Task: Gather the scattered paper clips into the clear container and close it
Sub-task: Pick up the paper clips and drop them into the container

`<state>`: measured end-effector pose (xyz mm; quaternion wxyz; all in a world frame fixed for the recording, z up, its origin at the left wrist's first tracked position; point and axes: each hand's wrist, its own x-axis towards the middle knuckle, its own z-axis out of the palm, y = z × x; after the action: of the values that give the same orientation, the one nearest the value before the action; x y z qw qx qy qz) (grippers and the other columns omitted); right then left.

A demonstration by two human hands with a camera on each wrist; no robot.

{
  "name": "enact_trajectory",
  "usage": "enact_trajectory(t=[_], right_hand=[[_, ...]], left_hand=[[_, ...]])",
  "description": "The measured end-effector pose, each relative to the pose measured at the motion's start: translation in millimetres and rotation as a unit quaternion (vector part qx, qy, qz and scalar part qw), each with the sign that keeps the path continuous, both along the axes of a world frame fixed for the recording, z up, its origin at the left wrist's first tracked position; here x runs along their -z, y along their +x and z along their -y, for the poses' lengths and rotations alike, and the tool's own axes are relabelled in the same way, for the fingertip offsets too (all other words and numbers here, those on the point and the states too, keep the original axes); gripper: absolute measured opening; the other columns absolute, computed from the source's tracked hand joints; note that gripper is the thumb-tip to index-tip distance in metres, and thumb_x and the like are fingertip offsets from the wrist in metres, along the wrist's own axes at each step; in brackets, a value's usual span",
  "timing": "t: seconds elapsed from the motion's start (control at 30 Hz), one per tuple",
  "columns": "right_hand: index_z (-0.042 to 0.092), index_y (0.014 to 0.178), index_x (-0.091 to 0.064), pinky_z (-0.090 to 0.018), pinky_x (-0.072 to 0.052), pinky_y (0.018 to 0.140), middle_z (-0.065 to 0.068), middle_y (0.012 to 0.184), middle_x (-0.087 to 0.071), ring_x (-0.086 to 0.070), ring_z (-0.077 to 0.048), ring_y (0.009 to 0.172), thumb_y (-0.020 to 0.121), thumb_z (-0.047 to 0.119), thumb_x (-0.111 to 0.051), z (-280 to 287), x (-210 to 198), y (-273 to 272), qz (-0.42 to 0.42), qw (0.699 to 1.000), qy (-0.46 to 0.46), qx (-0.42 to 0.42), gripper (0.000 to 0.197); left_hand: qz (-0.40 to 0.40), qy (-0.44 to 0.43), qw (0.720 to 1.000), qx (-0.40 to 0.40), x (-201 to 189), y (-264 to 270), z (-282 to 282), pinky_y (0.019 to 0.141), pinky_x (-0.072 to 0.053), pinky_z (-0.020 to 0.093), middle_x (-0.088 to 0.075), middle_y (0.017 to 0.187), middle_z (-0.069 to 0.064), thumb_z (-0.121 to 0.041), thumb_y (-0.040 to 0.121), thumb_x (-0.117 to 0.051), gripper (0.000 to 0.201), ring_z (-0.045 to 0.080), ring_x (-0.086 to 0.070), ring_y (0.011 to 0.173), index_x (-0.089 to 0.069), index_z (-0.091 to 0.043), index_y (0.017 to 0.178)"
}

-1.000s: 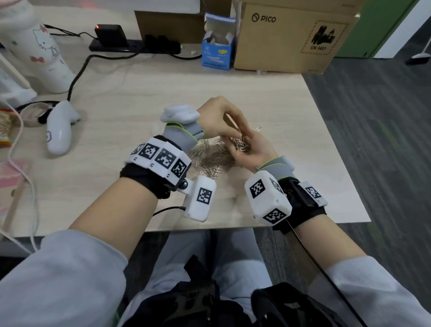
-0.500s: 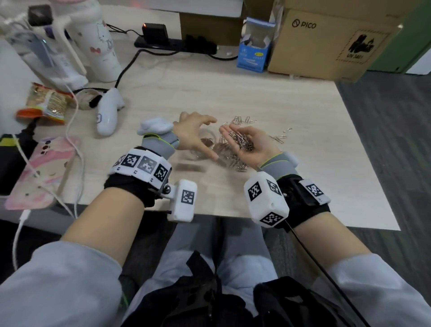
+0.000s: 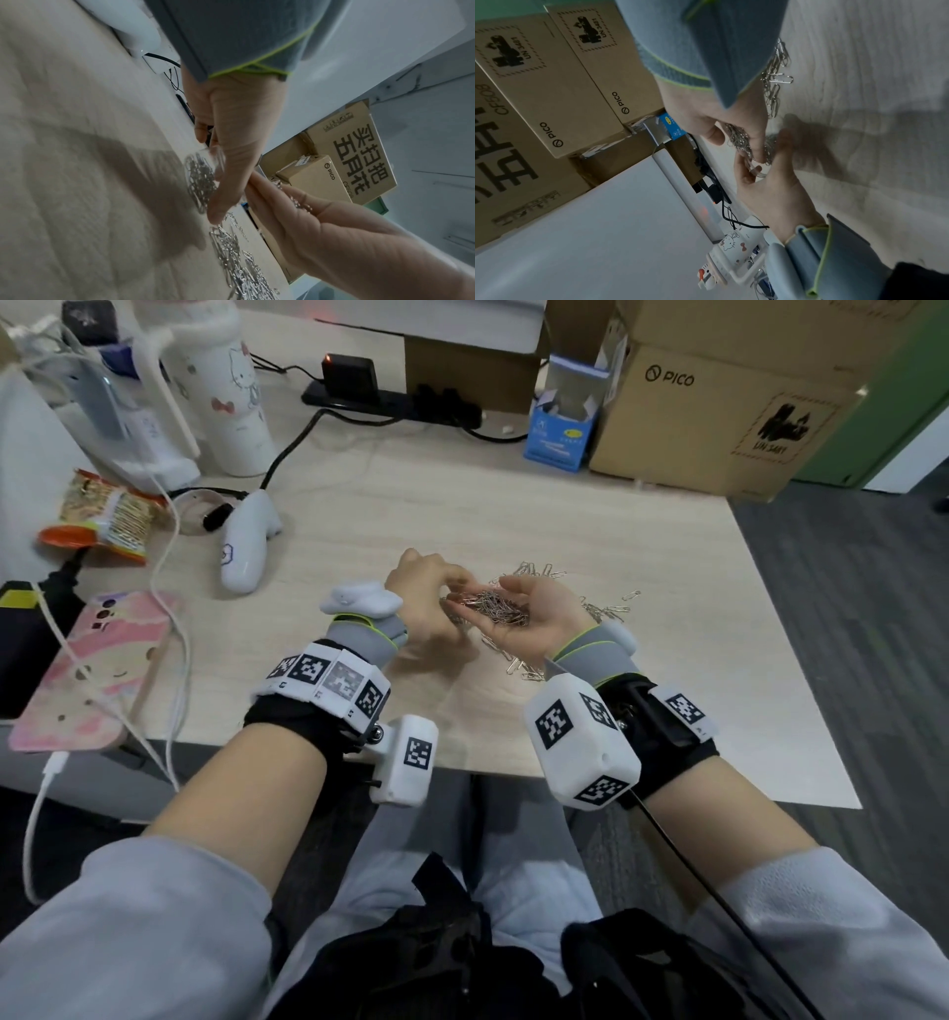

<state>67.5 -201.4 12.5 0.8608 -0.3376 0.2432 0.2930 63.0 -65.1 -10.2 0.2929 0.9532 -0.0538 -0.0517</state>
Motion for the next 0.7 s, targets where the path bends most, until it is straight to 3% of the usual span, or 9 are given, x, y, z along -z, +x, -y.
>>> enact_trajectory(t=[0.07,0.17,0.3,0.4,0.53,0.63,0.7], right_hand=[[-0.012,0.12,-0.045,-0.047,-0.04,0.106,-0.028,0.121,-0.056,-0.045,-0.043,0.128,0.1,0.012,-0.031,0.4,-4.0,-0.9,-0.001,1.0,-0.011,-0.009,0.034],[-0.012,0.091,-0.047,-0.047,-0.037,0.108,-0.024,0.092,-0.056,-0.044,-0.042,0.128,0.1,0.012,-0.031,1.3,-12.2,-4.8,0.001,1.0,-0.014,-0.016,0.03],[-0.015,0.09,-0.047,-0.048,-0.037,0.108,-0.026,0.092,-0.054,-0.043,-0.042,0.129,0.1,0.015,-0.033,2.4,-14.6,-2.8,-0.005,0.999,-0.017,-0.038,0.035],[-0.014,0.092,-0.048,-0.047,-0.037,0.105,-0.024,0.089,-0.053,-0.041,-0.041,0.13,0.1,0.019,-0.034,3.3,-17.9,-1.3,-0.001,0.998,-0.022,-0.056,0.037],[-0.013,0.107,-0.045,-0.046,-0.036,0.105,-0.024,0.092,-0.053,-0.042,-0.038,0.131,0.1,0.022,-0.033,4.7,-23.7,-0.9,0.007,0.996,-0.032,-0.081,0.038],[-0.017,0.096,-0.047,-0.044,-0.037,0.104,-0.025,0.092,-0.054,-0.042,-0.037,0.131,0.1,0.023,-0.033,7.2,-24.3,-0.6,0.012,0.995,-0.029,-0.096,0.043],[-0.015,0.099,-0.048,-0.044,-0.039,0.1,-0.023,0.092,-0.053,-0.043,-0.037,0.131,0.099,0.024,-0.033,7.8,-23.7,0.1,0.018,0.993,-0.04,-0.107,0.042]], left_hand=[[0.002,0.024,1.0,0.008,-4.7,1.4,0.8,0.087,-0.039,0.03,-0.05,0.093,-0.003,-0.048,0.042,-0.073,0.072,0.021,-0.04,0.104,-0.064,-0.028,0.111],[0.004,0.05,0.999,0.013,-9.5,2.9,2.5,0.087,-0.037,0.033,-0.055,0.105,0.005,-0.039,0.046,-0.081,0.07,0.025,-0.041,0.112,-0.063,-0.026,0.112],[-0.004,0.042,0.999,0.007,-11.2,1.6,3.4,0.089,-0.041,0.034,-0.054,0.106,0.005,-0.043,0.039,-0.064,0.075,0.024,-0.043,0.11,-0.063,-0.026,0.111],[-0.008,0.038,0.999,0.003,-11.3,0.8,4.3,0.088,-0.043,0.034,-0.049,0.099,0.002,-0.044,0.038,-0.066,0.077,0.024,-0.043,0.109,-0.063,-0.025,0.113],[-0.017,0.038,0.999,0.002,-10.0,2.5,5.4,0.09,-0.043,0.035,-0.047,0.098,0.003,-0.044,0.039,-0.072,0.077,0.027,-0.044,0.109,-0.063,-0.024,0.113],[-0.009,0.033,0.999,-0.002,-6.8,4.3,5.4,0.087,-0.041,0.031,-0.043,0.094,-0.002,-0.041,0.041,-0.078,0.072,0.025,-0.045,0.108,-0.064,-0.026,0.11],[-0.005,0.032,0.999,-0.004,-3.9,5.5,4.5,0.085,-0.041,0.029,-0.043,0.094,-0.002,-0.036,0.047,-0.084,0.066,0.024,-0.046,0.108,-0.064,-0.026,0.109]])
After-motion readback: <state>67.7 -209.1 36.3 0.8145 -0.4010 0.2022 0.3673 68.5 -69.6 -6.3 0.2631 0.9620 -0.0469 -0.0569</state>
